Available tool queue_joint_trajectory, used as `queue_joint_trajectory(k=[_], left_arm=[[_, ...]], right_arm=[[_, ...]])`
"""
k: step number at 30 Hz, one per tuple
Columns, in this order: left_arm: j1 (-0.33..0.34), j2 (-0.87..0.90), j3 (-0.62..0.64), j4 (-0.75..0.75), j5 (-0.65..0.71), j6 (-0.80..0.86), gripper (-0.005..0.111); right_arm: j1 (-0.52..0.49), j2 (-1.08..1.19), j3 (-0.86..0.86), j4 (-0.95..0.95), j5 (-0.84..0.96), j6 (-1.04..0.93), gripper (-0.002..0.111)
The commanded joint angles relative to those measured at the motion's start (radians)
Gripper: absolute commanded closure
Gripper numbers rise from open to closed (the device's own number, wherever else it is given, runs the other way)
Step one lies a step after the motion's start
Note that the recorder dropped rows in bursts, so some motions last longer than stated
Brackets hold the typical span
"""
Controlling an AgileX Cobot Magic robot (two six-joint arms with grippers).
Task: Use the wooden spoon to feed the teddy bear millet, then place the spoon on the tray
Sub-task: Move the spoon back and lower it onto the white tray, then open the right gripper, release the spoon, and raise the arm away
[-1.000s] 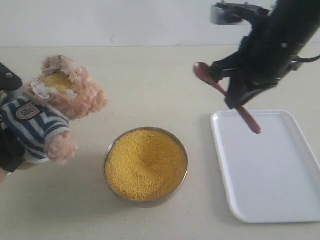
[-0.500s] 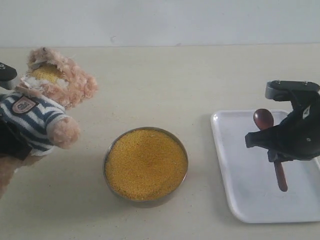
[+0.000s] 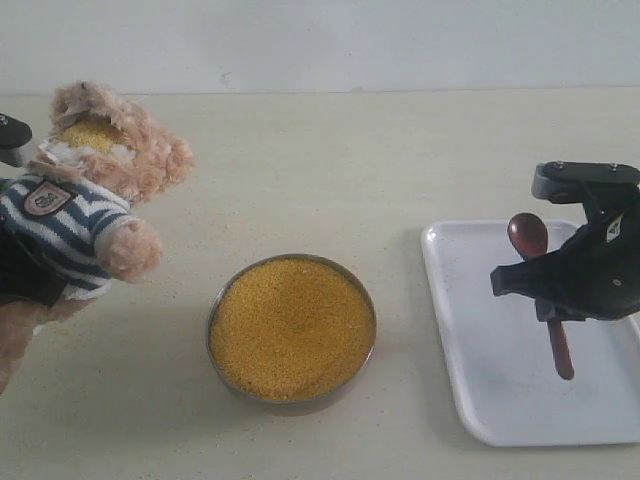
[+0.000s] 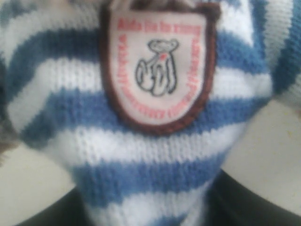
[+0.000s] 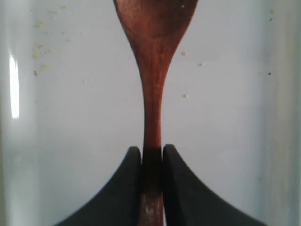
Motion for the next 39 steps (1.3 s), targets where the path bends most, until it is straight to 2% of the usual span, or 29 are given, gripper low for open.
queue_joint_trajectory(k=[1, 4, 15, 17, 23, 25, 29, 39], left_arm=[[-0.004, -0.011, -0.009, -0.007, -0.017, -0.013, 0.103], [-0.004, -0.011, -0.009, -0.007, -0.017, -0.013, 0.103], [-0.004, -0.011, -0.009, -0.007, -0.017, -0.013, 0.103], [-0.004, -0.011, -0.009, -0.007, -0.017, -0.013, 0.103], [-0.004, -0.011, -0.009, -0.007, -0.019, -0.013, 0.103], [-0.004, -0.011, -0.009, -0.007, -0.021, -0.013, 0.103], [-0.004, -0.011, -0.009, -0.007, -0.02, -0.05, 0.103], [-0.004, -0.011, -0.009, -0.007, -0.02, -0.077, 0.103]], right_arm=[[-0.002, -0.004, 0.008, -0.007, 0.002, -0.023, 0.108], [-0.002, -0.004, 0.008, -0.007, 0.002, -0.028, 0.103], [-0.002, -0.004, 0.008, -0.024, 0.004, -0.029, 0.072], [-0.002, -0.004, 0.008, -0.024, 0.006, -0.029, 0.069], [-0.002, -0.008, -0.046, -0.037, 0.087, -0.029, 0.069], [-0.002, -0.008, -0.093, -0.066, 0.162, -0.029, 0.074], [-0.002, -0.042, -0.157, -0.115, 0.243, -0.029, 0.108], [-0.002, -0.326, -0.133, -0.12, 0.066, -0.015, 0.108]])
